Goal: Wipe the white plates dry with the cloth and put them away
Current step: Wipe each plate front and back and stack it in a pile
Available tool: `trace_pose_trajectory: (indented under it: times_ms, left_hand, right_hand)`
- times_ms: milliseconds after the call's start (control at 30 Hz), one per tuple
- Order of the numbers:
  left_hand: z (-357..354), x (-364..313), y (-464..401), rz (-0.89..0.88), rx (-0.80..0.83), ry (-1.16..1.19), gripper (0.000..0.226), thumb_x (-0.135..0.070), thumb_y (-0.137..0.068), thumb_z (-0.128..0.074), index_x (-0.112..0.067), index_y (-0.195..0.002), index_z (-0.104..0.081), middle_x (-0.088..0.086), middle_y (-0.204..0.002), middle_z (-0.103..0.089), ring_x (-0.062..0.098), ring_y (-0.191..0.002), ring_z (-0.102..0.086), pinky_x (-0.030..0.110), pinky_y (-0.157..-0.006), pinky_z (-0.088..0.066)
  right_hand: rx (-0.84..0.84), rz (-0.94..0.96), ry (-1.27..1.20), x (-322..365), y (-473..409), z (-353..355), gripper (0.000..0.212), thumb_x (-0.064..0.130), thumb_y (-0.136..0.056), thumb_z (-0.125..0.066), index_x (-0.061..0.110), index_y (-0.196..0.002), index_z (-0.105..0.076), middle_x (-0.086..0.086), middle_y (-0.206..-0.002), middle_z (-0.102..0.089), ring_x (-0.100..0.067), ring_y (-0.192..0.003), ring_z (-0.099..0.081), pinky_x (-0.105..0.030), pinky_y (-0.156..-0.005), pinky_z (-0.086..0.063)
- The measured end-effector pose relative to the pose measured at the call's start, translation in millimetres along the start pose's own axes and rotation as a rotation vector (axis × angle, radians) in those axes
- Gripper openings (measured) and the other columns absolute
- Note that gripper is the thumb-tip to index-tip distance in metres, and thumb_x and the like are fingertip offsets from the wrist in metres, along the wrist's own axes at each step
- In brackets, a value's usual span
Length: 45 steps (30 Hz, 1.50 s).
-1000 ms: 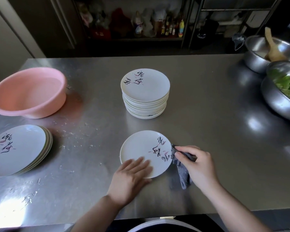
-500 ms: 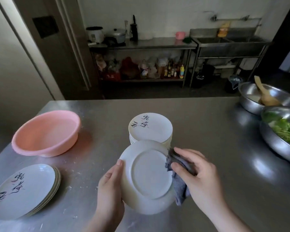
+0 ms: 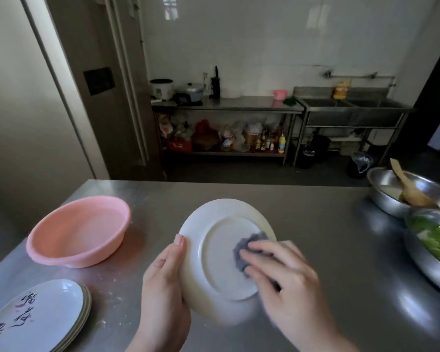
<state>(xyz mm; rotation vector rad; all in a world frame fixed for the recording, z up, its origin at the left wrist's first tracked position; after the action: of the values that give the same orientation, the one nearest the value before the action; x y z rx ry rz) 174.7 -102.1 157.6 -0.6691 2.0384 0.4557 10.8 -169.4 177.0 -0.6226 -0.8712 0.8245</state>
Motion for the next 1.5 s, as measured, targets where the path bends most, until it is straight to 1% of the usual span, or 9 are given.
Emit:
trace_pose_trajectory:
  times_ms: [167,400,567,733,867,1067,1267,1400,1500]
  left_hand:
    - [-9,-3,1,-0.066,0.027,-0.114,0.036,-0.040,-0.083,-0.060,-0.009,-0.092,-0.076,0.020,-0.094,-0.074,0.024,-0.079,-0.068,0.035,-0.070,-0.051]
    - [-23,-15,4,-0.310,0.114,-0.367,0.031,-0.039,-0.085,-0.058,-0.014,-0.083,-0.075,0.003,-0.068,-0.065,0.010,-0.065,-0.052,0.023,-0.057,-0.040]
    - [-20,-15,2,-0.246,0.071,-0.209,0.025,-0.035,-0.080,-0.070,-0.011,-0.073,-0.074,-0.001,-0.064,-0.063,0.009,-0.059,-0.053,0.015,-0.051,-0.042]
    - [-17,-20,-5,-0.290,0.164,-0.260,0.030,-0.035,-0.085,-0.059,-0.010,-0.085,-0.076,0.003,-0.074,-0.069,0.009,-0.069,-0.056,0.014,-0.059,-0.045]
    - [-15,-22,-8,-0.225,0.159,-0.202,0.034,-0.040,-0.084,-0.062,-0.009,-0.086,-0.076,0.007,-0.074,-0.070,0.015,-0.065,-0.060,0.020,-0.057,-0.048]
    - [-12,-30,-18,-0.158,-0.125,0.083,0.033,-0.033,-0.097,-0.053,-0.023,-0.079,-0.079,0.000,-0.080,-0.074,0.012,-0.070,-0.069,0.024,-0.058,-0.056]
    - [-23,-18,-12,0.108,-0.288,0.250,0.034,-0.038,-0.098,-0.052,-0.010,-0.098,-0.071,0.007,-0.089,-0.077,0.017,-0.078,-0.074,0.040,-0.074,-0.056]
    - [-32,-15,-6,0.320,-0.246,0.413,0.056,-0.050,-0.096,-0.048,0.002,-0.111,-0.061,0.024,-0.096,-0.072,0.031,-0.077,-0.073,0.030,-0.055,-0.056]
    - [-33,-24,-8,0.261,-0.283,0.482,0.037,-0.039,-0.099,-0.049,-0.005,-0.099,-0.063,0.010,-0.074,-0.075,0.019,-0.060,-0.073,0.028,-0.043,-0.054]
  right_hand:
    - [-0.035,-0.209,-0.028,-7,-35,9,0.025,0.001,-0.077,-0.077,0.015,-0.097,-0.077,0.009,-0.100,-0.069,-0.010,-0.094,-0.060,-0.011,-0.085,-0.043]
    - [0.043,0.085,-0.089,39,-59,-4,0.021,0.016,-0.089,-0.061,0.019,-0.104,-0.075,0.011,-0.109,-0.067,-0.014,-0.099,-0.056,-0.021,-0.089,-0.045]
    - [0.043,-0.148,-0.147,13,-76,-2,0.022,0.009,-0.087,-0.067,0.022,-0.102,-0.076,0.015,-0.104,-0.068,-0.009,-0.099,-0.055,-0.022,-0.088,-0.045]
    - [0.090,0.075,-0.139,43,-61,-10,0.019,0.017,-0.085,-0.067,0.026,-0.100,-0.076,0.017,-0.106,-0.066,-0.008,-0.100,-0.052,-0.018,-0.090,-0.042]
    - [0.109,-0.108,-0.232,23,-86,-2,0.020,0.016,-0.085,-0.068,0.031,-0.096,-0.076,0.023,-0.099,-0.067,-0.003,-0.100,-0.054,-0.012,-0.089,-0.039]
    - [-0.019,-0.374,-0.334,-13,-70,10,0.027,0.002,-0.085,-0.067,0.025,-0.095,-0.076,0.016,-0.099,-0.070,-0.001,-0.100,-0.061,-0.026,-0.092,-0.048]
    - [-0.227,-0.162,-0.106,14,-17,-16,0.022,0.011,-0.082,-0.068,0.021,-0.100,-0.076,0.013,-0.106,-0.067,-0.009,-0.097,-0.055,-0.012,-0.087,-0.040]
    - [-0.073,0.087,-0.054,36,-6,-34,0.022,0.011,-0.085,-0.067,0.020,-0.104,-0.075,0.009,-0.112,-0.066,-0.014,-0.092,-0.052,-0.021,-0.086,-0.044]
    - [-0.143,0.003,-0.049,19,-16,-18,0.025,0.009,-0.083,-0.068,0.021,-0.104,-0.075,0.012,-0.111,-0.065,-0.012,-0.095,-0.052,-0.017,-0.087,-0.042]
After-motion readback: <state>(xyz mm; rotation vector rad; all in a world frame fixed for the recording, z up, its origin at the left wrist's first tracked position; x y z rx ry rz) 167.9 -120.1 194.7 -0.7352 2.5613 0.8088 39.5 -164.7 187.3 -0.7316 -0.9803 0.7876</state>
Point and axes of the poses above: each hand's wrist, its own y-axis away from the middle knuckle, its own z-axis out of the back of the hand, x = y × z, the point moved 3 cm from there along -y, towards the middle knuckle
